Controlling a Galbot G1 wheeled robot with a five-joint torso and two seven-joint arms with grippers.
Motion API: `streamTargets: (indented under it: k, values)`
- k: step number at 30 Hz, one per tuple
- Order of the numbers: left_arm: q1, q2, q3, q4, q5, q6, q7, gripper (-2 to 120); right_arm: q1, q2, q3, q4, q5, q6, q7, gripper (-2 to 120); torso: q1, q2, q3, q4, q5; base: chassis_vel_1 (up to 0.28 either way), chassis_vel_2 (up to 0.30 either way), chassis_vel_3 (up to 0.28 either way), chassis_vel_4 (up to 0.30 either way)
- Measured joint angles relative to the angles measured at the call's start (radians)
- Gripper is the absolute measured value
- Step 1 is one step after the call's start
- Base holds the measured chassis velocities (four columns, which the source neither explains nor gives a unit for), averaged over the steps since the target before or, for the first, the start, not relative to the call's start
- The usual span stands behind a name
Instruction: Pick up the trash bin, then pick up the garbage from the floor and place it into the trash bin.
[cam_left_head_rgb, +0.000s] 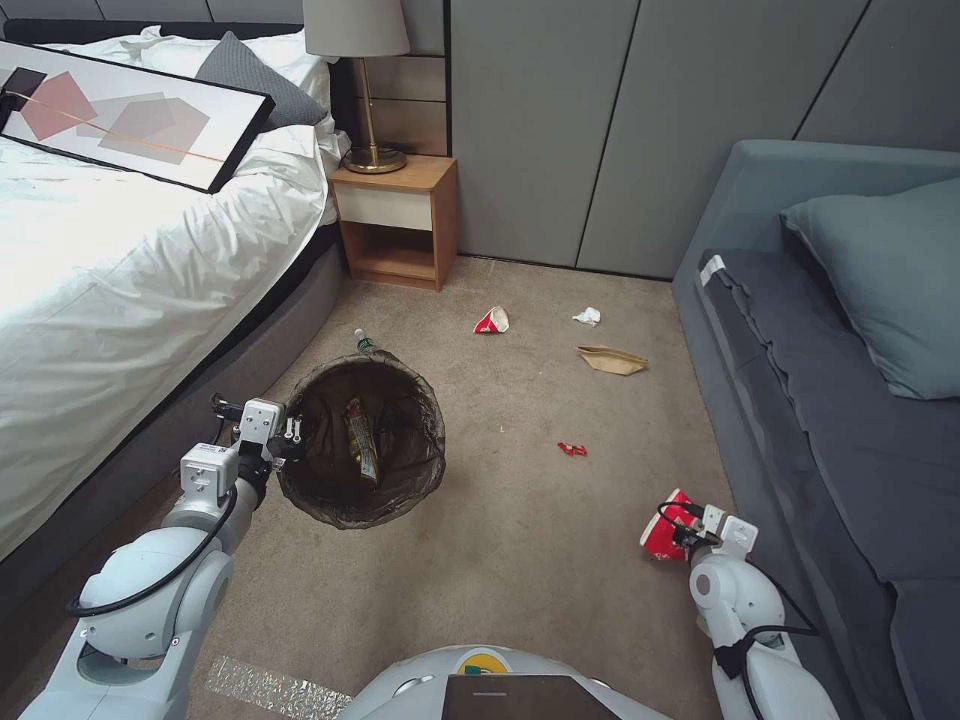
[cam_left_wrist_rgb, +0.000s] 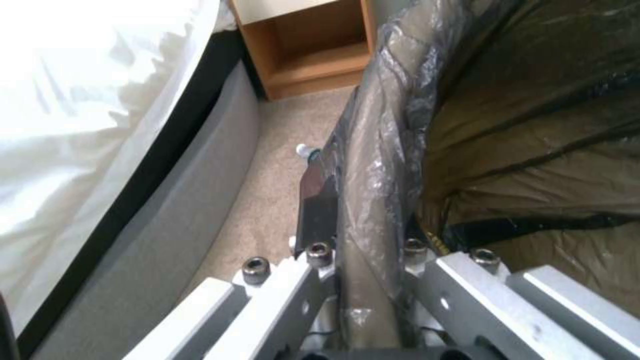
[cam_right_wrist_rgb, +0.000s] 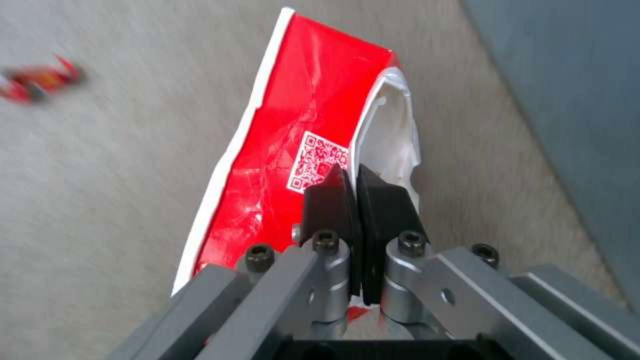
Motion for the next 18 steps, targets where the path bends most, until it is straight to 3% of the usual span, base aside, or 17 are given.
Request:
streamTargets:
  k: [5,8,9,14,16,17,18]
  values:
    - [-0.001,0.002,0.001,-0.005,-0.001,0.005,0.0,0,-0.051,-0.012,0.005,0.179,0.042,-0.019,-0.009,0,0.0,0.0,0.0,-0.0003,0.0,0.0,0.0,0.0,0.0]
    - [-0.005,0.004,0.005,-0.011,-0.004,0.015,0.0,0,-0.055,-0.049,-0.015,0.358,0.117,-0.071,-0.007,0,0.0,0.0,0.0,-0.0001,-0.0001,0.0,0.0,0.0,0.0]
    - [-0.005,0.004,0.005,-0.011,-0.004,0.015,0.0,0,-0.055,-0.049,-0.015,0.358,0.117,-0.071,-0.007,0,0.0,0.0,0.0,-0.0001,-0.0001,0.0,0.0,0.0,0.0]
    - [-0.006,0.005,0.009,-0.022,-0.006,0.03,0.0,0,0.007,-0.136,-0.089,0.493,0.277,-0.115,0.039,0,0.0,0.0,0.0,0.0002,0.0002,0.0,0.0,0.0,0.0]
    - [-0.002,0.008,0.011,-0.032,-0.005,0.038,-0.001,0,0.046,-0.232,-0.142,0.538,0.333,-0.117,0.034,0,0.0,0.0,0.0,0.0002,-0.0001,0.0,0.0,0.0,0.0]
    - [-0.002,0.008,0.011,-0.032,-0.005,0.038,-0.001,0,0.046,-0.232,-0.142,0.538,0.333,-0.117,0.034,0,0.0,0.0,0.0,0.0002,-0.0001,0.0,0.0,0.0,0.0]
    - [0.0,0.009,0.011,-0.038,-0.006,0.044,0.0,0,0.06,-0.281,-0.162,0.548,0.346,-0.117,0.021,0,0.0,0.0,0.0,0.0003,0.0,0.0,0.0,0.0,0.0]
